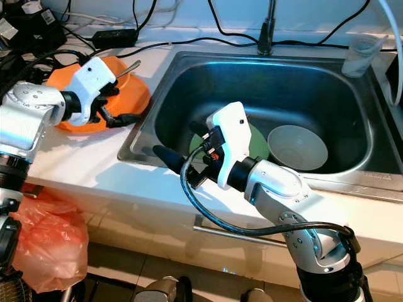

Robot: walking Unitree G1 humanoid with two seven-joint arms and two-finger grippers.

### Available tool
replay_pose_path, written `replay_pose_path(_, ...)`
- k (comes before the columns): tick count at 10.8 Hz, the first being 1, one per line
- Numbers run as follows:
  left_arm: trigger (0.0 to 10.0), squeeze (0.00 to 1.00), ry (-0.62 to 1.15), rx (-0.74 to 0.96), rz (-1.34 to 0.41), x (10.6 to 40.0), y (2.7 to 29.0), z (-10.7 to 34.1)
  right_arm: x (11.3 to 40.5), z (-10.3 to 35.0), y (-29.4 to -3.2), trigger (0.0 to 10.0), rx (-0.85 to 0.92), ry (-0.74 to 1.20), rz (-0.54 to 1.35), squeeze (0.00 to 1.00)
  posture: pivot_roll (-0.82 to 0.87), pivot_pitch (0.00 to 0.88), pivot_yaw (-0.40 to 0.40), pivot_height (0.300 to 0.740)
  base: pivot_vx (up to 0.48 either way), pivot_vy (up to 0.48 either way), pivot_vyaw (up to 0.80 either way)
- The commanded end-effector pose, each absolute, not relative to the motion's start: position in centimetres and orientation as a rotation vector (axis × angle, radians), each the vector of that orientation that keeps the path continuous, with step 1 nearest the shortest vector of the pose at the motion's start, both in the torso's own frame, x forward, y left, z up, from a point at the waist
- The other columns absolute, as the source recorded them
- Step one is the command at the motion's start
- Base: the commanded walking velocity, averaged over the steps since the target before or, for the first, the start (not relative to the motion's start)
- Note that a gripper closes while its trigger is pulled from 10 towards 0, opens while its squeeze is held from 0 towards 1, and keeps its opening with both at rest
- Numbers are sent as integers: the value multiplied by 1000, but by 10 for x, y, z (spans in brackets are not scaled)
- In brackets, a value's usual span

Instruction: Kitchen organization

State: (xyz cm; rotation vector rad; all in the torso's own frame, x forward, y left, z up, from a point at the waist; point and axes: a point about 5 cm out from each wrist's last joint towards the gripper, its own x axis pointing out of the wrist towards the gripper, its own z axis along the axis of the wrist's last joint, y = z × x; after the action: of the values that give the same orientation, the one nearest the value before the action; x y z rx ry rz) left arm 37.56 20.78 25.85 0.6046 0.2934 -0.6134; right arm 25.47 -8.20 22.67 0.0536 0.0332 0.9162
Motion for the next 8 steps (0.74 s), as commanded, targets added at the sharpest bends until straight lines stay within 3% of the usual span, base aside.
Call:
replay_pose_path(1, 10000, 0, 229, 608, -519, 379, 222, 280, 254, 229, -78, 10000, 41, 21, 943, 0, -16, 86, 105, 740, 0, 0, 0)
replay_pose_path(5, 10000, 0, 185, 599, -509, 380, 225, 295, 255, 228, -79, 10000, 43, 24, 942, 0, -11, 88, 103, 740, 0, 0, 0)
replay_pose_path(8, 10000, 0, 285, 558, -487, 386, 237, 262, 255, 228, -78, 10000, 44, 24, 941, 0, -20, 93, 105, 740, 0, 0, 0)
